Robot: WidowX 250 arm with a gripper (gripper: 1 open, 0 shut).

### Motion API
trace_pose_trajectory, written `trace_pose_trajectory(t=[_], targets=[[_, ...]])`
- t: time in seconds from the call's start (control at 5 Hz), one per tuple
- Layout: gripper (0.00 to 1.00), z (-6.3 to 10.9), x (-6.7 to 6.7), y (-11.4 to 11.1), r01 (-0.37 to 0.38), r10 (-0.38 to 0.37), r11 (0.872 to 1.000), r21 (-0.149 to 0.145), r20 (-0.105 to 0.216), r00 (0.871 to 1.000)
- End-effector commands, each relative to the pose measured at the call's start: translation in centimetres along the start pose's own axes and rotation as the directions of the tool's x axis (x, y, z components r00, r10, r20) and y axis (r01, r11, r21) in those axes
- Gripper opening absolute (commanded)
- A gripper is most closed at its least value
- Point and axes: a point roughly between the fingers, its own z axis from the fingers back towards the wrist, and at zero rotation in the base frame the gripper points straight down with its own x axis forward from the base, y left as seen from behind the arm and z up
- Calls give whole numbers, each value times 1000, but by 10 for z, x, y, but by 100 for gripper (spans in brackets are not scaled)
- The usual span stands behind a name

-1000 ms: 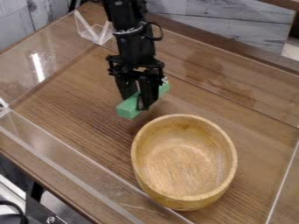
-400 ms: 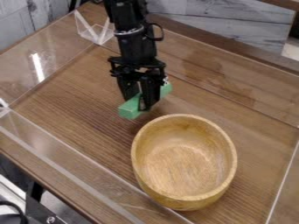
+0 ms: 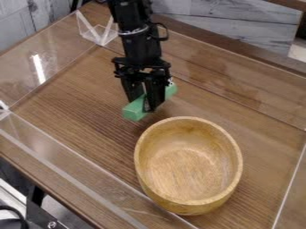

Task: Remove the green block from inside the brown bowl and put it on the table

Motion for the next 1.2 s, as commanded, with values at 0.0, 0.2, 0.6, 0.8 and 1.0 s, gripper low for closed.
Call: trace_pose_trajectory(t=[0.0, 0.2, 0.6, 0.8, 1.0], targets=[[0, 16, 11, 2, 9, -9, 1000, 13, 54, 999], [0, 16, 11, 3, 8, -8, 1000, 8, 51, 999], [0, 16, 12, 4, 5, -5, 1000, -1, 44, 999], [0, 16, 12, 5, 4, -3, 1000, -6, 40, 999], [0, 15, 12, 6, 2, -1, 1000, -11, 36, 999]])
